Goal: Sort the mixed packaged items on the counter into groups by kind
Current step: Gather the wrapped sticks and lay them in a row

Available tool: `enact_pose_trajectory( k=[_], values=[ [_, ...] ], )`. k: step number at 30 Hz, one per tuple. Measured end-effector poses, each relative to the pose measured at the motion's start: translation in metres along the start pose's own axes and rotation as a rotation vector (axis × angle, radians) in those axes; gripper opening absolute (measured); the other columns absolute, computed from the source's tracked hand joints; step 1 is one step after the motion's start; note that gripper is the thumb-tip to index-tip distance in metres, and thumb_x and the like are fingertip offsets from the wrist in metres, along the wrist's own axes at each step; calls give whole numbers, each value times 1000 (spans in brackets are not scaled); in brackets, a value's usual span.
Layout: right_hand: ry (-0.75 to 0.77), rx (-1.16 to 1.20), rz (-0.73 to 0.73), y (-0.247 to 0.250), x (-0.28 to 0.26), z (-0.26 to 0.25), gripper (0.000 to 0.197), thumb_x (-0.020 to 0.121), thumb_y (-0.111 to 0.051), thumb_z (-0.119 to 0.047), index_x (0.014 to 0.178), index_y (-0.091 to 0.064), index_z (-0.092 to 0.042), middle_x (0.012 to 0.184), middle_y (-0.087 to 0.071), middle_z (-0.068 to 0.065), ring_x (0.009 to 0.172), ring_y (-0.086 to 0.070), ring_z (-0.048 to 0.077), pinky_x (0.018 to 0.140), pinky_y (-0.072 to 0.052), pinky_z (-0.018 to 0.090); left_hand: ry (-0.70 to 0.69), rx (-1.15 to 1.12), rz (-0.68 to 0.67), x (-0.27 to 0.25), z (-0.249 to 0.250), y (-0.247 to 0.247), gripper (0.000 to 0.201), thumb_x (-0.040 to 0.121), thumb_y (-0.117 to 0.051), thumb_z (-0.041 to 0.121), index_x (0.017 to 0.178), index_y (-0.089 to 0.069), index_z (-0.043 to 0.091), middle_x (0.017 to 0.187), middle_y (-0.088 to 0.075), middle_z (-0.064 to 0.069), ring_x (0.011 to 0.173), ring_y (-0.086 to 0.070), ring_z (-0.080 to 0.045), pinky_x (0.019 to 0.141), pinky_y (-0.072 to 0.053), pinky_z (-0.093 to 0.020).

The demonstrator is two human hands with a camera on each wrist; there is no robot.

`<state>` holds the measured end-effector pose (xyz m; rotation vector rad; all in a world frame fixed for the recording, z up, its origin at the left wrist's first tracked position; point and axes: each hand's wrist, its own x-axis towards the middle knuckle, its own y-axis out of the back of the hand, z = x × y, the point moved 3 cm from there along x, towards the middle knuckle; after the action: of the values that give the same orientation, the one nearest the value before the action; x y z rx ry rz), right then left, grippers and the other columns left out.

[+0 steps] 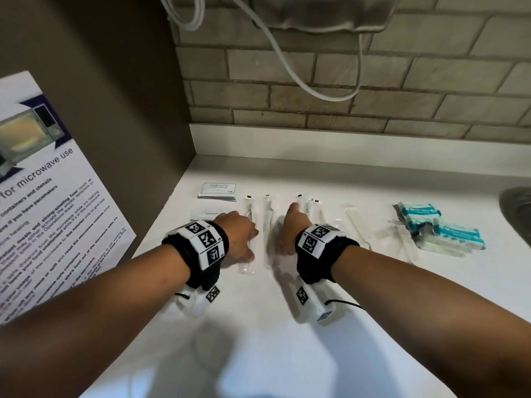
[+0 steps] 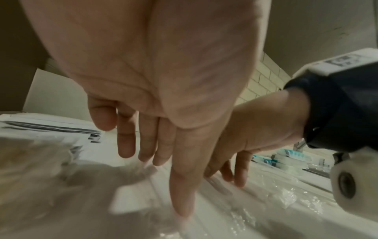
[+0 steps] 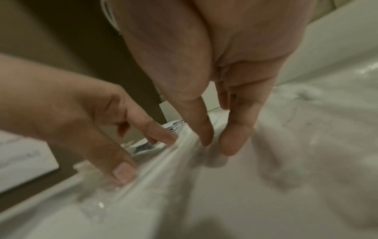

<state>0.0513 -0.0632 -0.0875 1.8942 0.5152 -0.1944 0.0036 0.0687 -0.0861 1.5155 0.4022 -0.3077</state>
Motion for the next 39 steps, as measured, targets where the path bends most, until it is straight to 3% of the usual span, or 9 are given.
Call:
enact_pose_trajectory(
  k=[4, 8, 11, 14, 17, 20, 25, 35, 39],
  values=[
    [67, -66, 18, 2, -1, 6, 51, 82, -68, -8, 124, -40, -6, 115, -59, 11, 101, -63, 30, 71, -49, 34, -27, 5, -3, 1, 0, 5, 66, 70, -67, 55, 128, -57, 24, 132, -56, 0, 122, -43, -25, 99, -44, -40],
    [304, -299, 49, 1, -5, 2, 63, 80, -69, -33, 135, -45, -12, 128, -51, 9, 123, -46, 28, 96, -46, 38, 7, -61, 35, 5, -5, 6, 80, 61, -74, 52, 135, -49, 34, 129, -48, -2, 125, -42, -26, 101, -44, -39],
    [391, -464, -14, -5, -5, 1, 77, 76, -68, -48, 139, -43, -12, 136, -50, 9, 130, -42, 29, 109, -36, 40, -4, 32, 0, 4, -3, 4, 62, 62, -72, 57, 114, -58, 25, 110, -52, -3, 116, -41, -28, 92, -45, -38],
    [387, -465, -73, -9, -6, 3, 76, 78, -64, -51, 138, -43, -10, 132, -54, 9, 125, -47, 29, 107, -36, 39, 1, 88, -21, 1, -3, 0, 58, 64, -68, 63, 107, -55, 25, 109, -50, -1, 112, -37, -27, 86, -41, -37],
    [383, -421, -80, -11, -11, 4, 67, 81, -63, -50, 131, -46, -9, 126, -56, 8, 120, -50, 29, 98, -38, 37, -9, 127, -8, 4, -4, 1, 62, 58, -63, 70, 102, -53, 29, 110, -52, 3, 109, -37, -25, 92, -40, -42],
    [356, -372, -80, -14, -12, 1, 64, 83, -63, -47, 130, -44, -9, 128, -55, 9, 121, -50, 32, 96, -41, 37, 2, 145, -9, 3, -6, 5, 54, 60, -65, 66, 97, -52, 29, 109, -53, 3, 109, -37, -25, 93, -40, -42],
    [343, -374, -78, -17, -14, -2, 72, 86, -60, -44, 143, -34, -8, 139, -46, 11, 129, -43, 32, 105, -35, 38, 25, 126, 0, -1, -9, 6, 76, 68, -67, 58, 135, -45, 30, 137, -43, 1, 118, -32, -27, 99, -39, -40],
    [322, -360, -102, -13, -13, -2, 73, 79, -65, -49, 138, -42, -12, 134, -51, 7, 126, -46, 31, 104, -41, 41, -32, 160, 17, -11, -4, 11, 69, 80, -62, 53, 140, -44, 24, 145, -40, 6, 128, -29, -26, 104, -28, -35],
    [326, -349, -100, -14, -15, -2, 76, 79, -65, -49, 140, -40, -13, 139, -49, 7, 129, -43, 31, 106, -38, 40, -32, 148, 5, -9, -5, 10, 68, 76, -61, 57, 136, -48, 26, 143, -42, 7, 125, -30, -26, 102, -31, -36]
  ],
)
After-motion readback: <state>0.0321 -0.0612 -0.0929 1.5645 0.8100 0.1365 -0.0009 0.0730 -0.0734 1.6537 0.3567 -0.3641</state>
